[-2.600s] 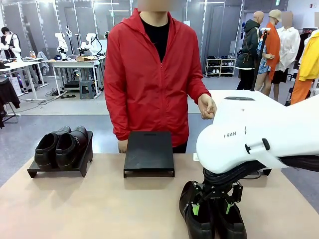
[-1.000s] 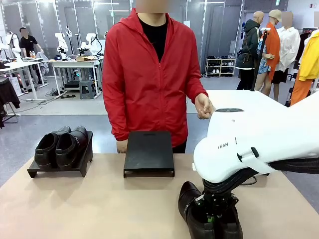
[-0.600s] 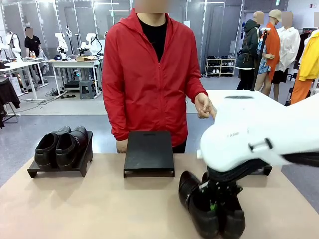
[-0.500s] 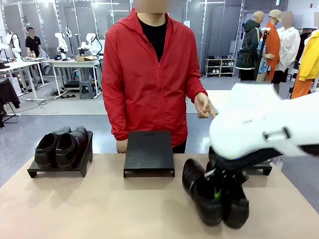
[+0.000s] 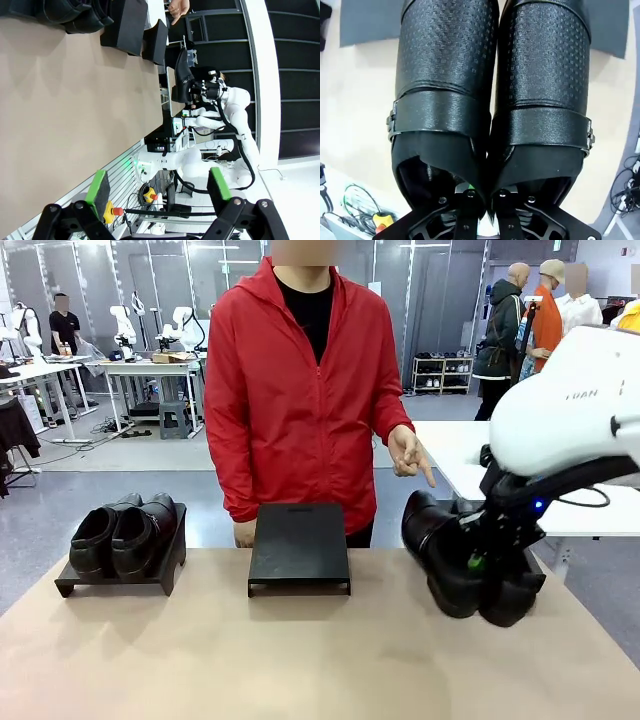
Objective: Place the shoes on the stand as instructed by the person.
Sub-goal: Pick up another pair of Shoes and place it on the Shoes Stand indicated by the person.
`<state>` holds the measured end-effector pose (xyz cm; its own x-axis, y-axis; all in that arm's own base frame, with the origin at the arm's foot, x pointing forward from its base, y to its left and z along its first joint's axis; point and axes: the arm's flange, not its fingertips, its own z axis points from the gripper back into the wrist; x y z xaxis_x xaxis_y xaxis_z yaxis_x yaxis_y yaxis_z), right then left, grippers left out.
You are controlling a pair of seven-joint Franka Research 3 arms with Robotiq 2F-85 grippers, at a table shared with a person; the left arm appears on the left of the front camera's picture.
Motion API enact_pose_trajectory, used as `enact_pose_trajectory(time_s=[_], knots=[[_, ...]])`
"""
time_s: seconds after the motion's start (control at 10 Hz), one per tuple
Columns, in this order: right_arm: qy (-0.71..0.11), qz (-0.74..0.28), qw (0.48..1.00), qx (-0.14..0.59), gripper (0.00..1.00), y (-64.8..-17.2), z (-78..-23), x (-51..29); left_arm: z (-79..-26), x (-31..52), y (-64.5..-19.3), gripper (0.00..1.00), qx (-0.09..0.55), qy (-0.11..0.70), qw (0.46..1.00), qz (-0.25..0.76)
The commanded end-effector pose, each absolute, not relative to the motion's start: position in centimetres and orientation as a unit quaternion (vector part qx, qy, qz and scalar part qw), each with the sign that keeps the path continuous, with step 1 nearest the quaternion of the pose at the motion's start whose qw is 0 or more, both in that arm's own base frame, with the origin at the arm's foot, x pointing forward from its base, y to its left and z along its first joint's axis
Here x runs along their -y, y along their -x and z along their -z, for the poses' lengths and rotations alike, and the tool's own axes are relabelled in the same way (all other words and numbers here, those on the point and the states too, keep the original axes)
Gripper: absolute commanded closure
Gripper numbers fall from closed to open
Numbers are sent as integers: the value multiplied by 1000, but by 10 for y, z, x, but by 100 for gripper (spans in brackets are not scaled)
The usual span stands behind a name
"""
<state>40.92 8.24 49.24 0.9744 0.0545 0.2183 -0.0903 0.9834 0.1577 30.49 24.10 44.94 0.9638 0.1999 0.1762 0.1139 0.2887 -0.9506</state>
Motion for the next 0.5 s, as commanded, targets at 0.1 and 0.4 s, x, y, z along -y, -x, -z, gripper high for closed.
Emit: enact_pose_trajectory(time_s=[0.1,0.4], knots=[[-94,-49,986,130,96,-427,-488,-76,-451,-239,-301,0,132,597,791,-19],[-85,-33,990,111,96,-425,-487,-69,-451,-239,-301,0,132,597,791,-19]])
